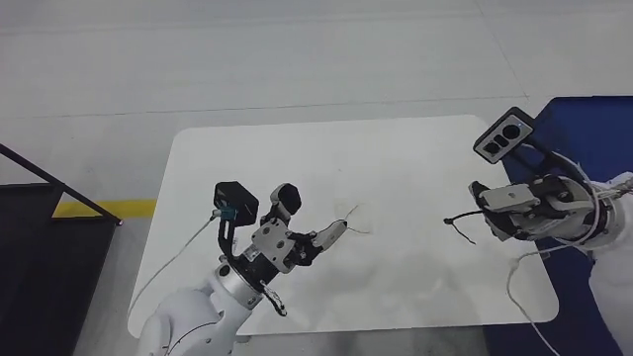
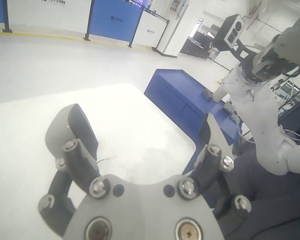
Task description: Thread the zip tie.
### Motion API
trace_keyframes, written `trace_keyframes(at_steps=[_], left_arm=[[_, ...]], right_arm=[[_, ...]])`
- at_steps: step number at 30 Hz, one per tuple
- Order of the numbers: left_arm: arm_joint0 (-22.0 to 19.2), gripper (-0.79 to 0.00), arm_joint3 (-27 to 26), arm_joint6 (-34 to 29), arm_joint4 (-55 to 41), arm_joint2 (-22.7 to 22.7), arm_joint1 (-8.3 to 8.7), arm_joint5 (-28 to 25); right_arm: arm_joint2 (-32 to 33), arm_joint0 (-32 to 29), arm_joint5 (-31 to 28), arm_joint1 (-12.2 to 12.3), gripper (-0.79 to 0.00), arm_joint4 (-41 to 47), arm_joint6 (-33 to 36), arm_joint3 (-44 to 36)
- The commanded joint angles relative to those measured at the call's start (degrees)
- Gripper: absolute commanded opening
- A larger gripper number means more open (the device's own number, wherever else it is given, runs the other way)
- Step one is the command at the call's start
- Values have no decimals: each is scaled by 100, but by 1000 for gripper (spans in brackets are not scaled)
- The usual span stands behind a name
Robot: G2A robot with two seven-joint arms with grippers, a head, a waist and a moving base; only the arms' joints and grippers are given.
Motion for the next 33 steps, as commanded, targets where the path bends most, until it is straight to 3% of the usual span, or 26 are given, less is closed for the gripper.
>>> trace_keyframes(at_steps=[1,7,20,22,28,33], left_arm=[[-1,0,1,20,0,1,0,1],[-1,0,1,20,0,1,0,1],[-1,0,1,20,0,1,0,1],[-1,0,1,20,0,1,0,1],[-1,0,1,20,0,1,0,1],[-1,0,1,20,0,1,0,1]], right_arm=[[-248,120,4,-37,-785,273,-396,-268],[-880,653,96,-131,-785,563,-1116,-560],[-880,653,96,-131,-785,563,-1116,-560],[-839,663,212,-112,-785,125,-1400,-477],[-625,1132,1264,-17,-785,-681,-1420,1450],[-1486,1778,1740,40,-785,-2446,-842,2515]])
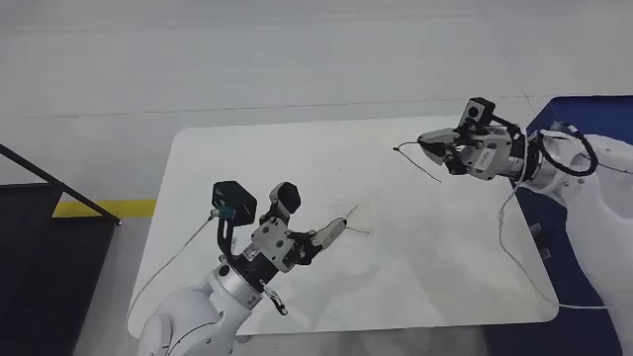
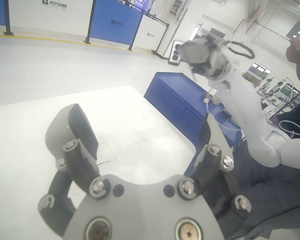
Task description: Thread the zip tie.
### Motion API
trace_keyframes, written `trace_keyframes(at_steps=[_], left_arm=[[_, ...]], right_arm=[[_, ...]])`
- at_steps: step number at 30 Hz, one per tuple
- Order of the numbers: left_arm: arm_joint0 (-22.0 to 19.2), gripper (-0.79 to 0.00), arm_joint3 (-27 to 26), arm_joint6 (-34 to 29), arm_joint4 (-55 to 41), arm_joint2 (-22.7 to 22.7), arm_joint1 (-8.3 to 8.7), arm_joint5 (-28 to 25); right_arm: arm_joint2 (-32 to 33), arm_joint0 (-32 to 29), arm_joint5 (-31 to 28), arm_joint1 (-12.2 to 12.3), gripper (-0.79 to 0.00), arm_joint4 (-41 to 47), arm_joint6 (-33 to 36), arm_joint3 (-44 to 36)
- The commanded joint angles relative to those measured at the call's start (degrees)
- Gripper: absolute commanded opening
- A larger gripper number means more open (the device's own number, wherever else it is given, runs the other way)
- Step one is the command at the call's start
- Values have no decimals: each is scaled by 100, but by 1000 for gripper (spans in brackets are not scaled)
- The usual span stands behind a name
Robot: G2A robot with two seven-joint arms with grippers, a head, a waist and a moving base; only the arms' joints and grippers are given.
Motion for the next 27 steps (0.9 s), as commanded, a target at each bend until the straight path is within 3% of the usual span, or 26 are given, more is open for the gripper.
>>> trace_keyframes(at_steps=[1,11,19,20,22,23,24,27], left_arm=[[0,0,0,0,0,0,0,0],[0,0,0,0,0,0,0,0],[0,0,0,0,0,0,0,0],[0,0,0,0,0,0,0,0],[0,0,0,0,0,0,0,0],[0,0,0,0,0,0,0,0],[0,0,0,0,0,0,0,0],[0,0,0,0,0,0,0,0]], right_arm=[[-566,302,-30,-20,-785,-791,251,426],[-3007,1520,-835,-438,-785,-2988,680,1868],[-3575,1918,-1606,-808,-782,-2836,407,2674],[-3590,1929,-1633,-846,-557,-2680,448,2751],[-3638,1978,-1767,-899,-394,-2712,315,2852],[-3666,1988,-1784,-922,-68,-2711,308,2893],[-3668,1987,-1793,-940,0,-2638,350,2947],[-3602,2016,-1868,-953,0,-2549,477,3044]])
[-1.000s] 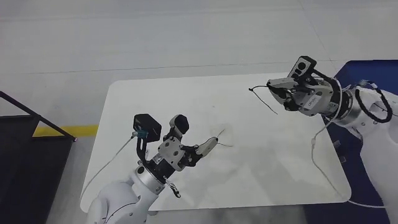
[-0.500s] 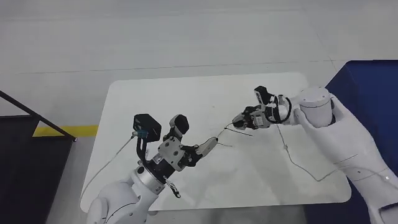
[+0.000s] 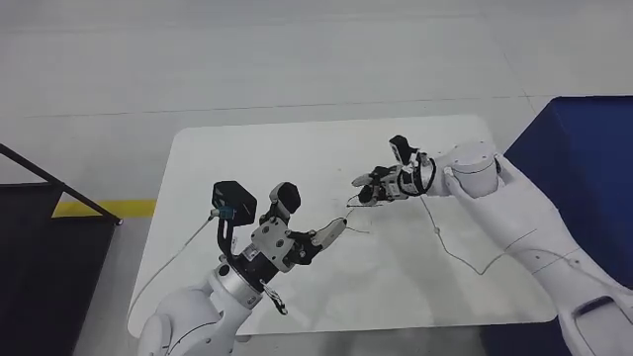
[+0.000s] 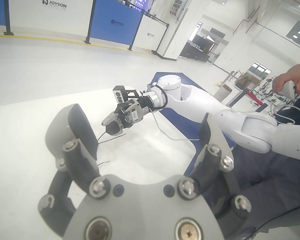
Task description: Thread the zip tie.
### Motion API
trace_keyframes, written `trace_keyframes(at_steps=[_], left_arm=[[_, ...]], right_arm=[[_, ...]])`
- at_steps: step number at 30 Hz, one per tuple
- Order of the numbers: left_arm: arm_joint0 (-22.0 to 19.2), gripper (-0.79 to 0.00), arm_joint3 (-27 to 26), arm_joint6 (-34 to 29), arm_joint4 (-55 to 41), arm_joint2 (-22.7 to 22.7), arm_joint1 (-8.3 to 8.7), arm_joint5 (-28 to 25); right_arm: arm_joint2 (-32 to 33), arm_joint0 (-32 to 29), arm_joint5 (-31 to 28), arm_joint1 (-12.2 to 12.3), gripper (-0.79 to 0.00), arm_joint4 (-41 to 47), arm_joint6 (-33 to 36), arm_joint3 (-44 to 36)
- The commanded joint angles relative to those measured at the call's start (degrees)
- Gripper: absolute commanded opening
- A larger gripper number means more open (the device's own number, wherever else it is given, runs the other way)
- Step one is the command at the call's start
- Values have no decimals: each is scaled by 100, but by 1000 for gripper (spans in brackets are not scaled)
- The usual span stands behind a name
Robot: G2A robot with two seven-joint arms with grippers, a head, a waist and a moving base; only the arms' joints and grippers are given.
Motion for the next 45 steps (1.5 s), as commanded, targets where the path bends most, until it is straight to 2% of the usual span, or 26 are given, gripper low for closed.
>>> trace_keyframes(at_steps=[1,6,8,10,15,21,45], left_arm=[[0,0,0,0,0,0,0,0],[0,0,0,0,0,0,0,0],[0,0,0,0,0,0,0,0],[0,0,0,0,0,0,0,0],[0,0,0,0,0,0,0,0],[0,0,0,0,0,0,0,0],[0,0,0,0,0,0,0,0]], right_arm=[[98,6,-66,8,0,112,117,29],[686,-71,-292,166,0,608,986,-286],[1104,-190,-564,297,0,663,1211,-510],[1634,-400,-1080,456,0,526,1253,-791],[3006,-1439,-1864,776,0,932,1421,-1539],[3891,-2684,-2041,919,0,1360,1303,-2562],[3910,-2747,-2044,920,0,1387,1294,-2619]])
